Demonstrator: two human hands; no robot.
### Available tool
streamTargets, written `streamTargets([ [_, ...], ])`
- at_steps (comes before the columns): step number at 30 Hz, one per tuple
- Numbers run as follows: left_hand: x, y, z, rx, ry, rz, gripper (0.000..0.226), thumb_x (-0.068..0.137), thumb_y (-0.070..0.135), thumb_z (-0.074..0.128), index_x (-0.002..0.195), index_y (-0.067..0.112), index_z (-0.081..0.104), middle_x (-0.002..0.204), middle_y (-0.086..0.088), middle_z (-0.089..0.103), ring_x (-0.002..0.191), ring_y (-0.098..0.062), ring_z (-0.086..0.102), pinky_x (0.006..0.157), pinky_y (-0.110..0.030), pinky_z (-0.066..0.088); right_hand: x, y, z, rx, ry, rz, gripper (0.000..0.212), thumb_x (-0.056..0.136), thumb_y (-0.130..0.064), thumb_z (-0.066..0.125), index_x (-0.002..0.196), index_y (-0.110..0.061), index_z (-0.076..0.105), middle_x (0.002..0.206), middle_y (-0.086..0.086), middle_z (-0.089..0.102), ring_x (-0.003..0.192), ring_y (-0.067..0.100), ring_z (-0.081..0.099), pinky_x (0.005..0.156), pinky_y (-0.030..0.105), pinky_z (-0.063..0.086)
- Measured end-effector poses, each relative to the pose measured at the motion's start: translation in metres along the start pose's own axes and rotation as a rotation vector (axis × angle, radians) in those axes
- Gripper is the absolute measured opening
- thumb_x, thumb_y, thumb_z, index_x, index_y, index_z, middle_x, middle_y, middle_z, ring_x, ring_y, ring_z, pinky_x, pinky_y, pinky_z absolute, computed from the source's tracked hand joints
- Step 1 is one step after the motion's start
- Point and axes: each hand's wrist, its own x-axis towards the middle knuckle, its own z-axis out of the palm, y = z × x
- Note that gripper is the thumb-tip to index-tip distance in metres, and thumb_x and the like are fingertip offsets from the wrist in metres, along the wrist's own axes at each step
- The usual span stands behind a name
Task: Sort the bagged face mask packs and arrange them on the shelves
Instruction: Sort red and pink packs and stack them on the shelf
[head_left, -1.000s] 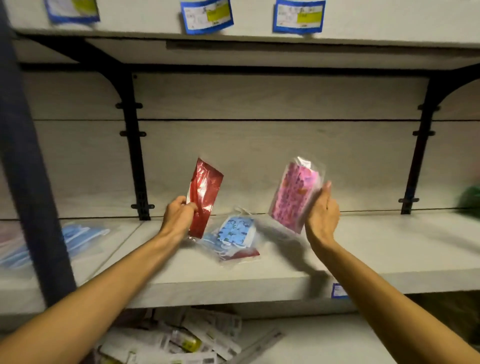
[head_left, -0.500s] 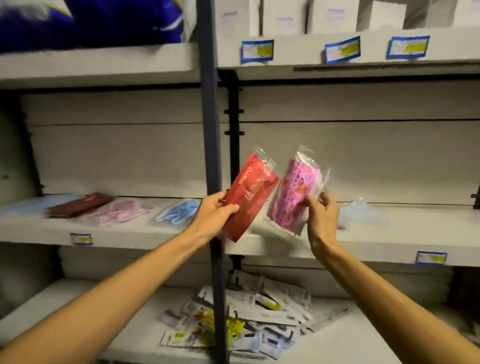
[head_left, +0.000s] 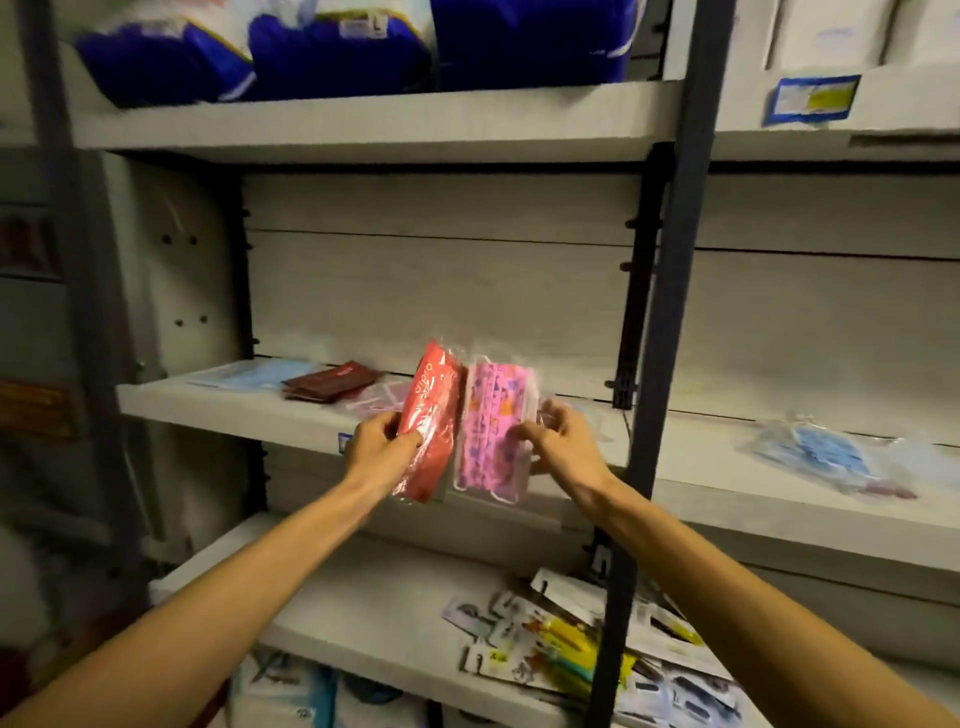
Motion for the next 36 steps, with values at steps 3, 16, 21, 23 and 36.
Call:
streamTargets([
  [3,0.036,-0.019,-0.028,0.014,0.042,-0.027,0.040,0.092,0.008,0.065,0.131,0.014,0.062,0.115,-0.008,0.071,0.098,-0.027,0.071,0.092,-0.042,0.058,0.039,0.006,0.041,-0.018,0.037,0.032,0.012,0.092,-0.003,0.059,0.101,0.006,0.061,0.100,0.026,0.071,0.089,0.037,0.072,0.073,0.056,0.061],
  [16,0.230,-0.058,-0.104,0.290,0.019,0.041,0.040,0.091,0.018,0.070,0.130,0.017,0.061,0.110,-0.004,0.073,0.094,-0.021,0.071,0.086,-0.035,0.058,0.230,0.055,0.142,-0.434,0.038,0.079,0.035,0.070,-0.022,0.083,0.098,-0.010,0.066,0.095,0.009,0.072,0.089,0.030,0.069,0.072,0.040,0.057],
  [21,0.286,-0.082,-0.122,0.498,0.013,0.057,0.041,0.088,0.021,0.068,0.130,0.021,0.065,0.118,-0.005,0.073,0.103,-0.026,0.069,0.093,-0.040,0.056,0.257,0.081,0.158,-0.941,0.049,0.082,0.079,0.086,-0.052,0.067,0.143,-0.008,0.035,0.142,0.016,0.044,0.130,0.036,0.040,0.108,0.045,0.038],
  [23,0.303,-0.091,-0.126,0.626,-0.045,0.087,0.038,0.086,0.025,0.069,0.123,0.027,0.068,0.113,-0.001,0.074,0.098,-0.023,0.069,0.088,-0.038,0.057,0.264,0.088,0.164,-0.991,0.035,0.104,0.087,0.087,-0.056,0.062,0.150,-0.009,0.023,0.149,0.015,0.037,0.136,0.036,0.034,0.111,0.046,0.033],
  [36,0.353,-0.098,-0.122,0.782,-0.272,0.460,0.047,0.080,0.039,0.078,0.122,0.020,0.066,0.127,-0.007,0.061,0.120,-0.030,0.056,0.100,-0.038,0.046,0.264,0.073,0.168,-0.997,0.112,0.108,0.059,0.091,-0.042,0.064,0.142,-0.017,0.050,0.143,0.012,0.052,0.129,0.033,0.047,0.104,0.042,0.044],
])
